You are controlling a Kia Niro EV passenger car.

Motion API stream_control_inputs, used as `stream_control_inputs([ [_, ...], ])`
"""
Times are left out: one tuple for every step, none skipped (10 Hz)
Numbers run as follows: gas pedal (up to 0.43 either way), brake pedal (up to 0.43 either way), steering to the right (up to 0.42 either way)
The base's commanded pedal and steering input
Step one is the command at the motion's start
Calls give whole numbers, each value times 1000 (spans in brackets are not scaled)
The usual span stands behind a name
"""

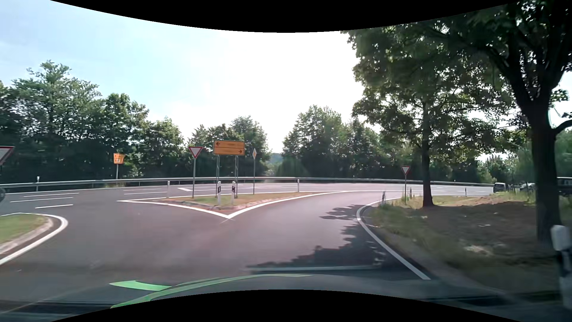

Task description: Follow the waypoints while adhering to traffic rules and regulations

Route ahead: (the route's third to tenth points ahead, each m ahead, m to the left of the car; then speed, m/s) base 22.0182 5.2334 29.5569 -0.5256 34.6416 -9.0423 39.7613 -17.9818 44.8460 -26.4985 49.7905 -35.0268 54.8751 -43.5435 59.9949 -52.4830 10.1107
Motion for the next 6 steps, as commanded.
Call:
stream_control_inputs([
  [79,0,78],
  [79,0,83],
  [79,0,88],
  [79,0,93],
  [79,0,98],
  [79,0,101],
])
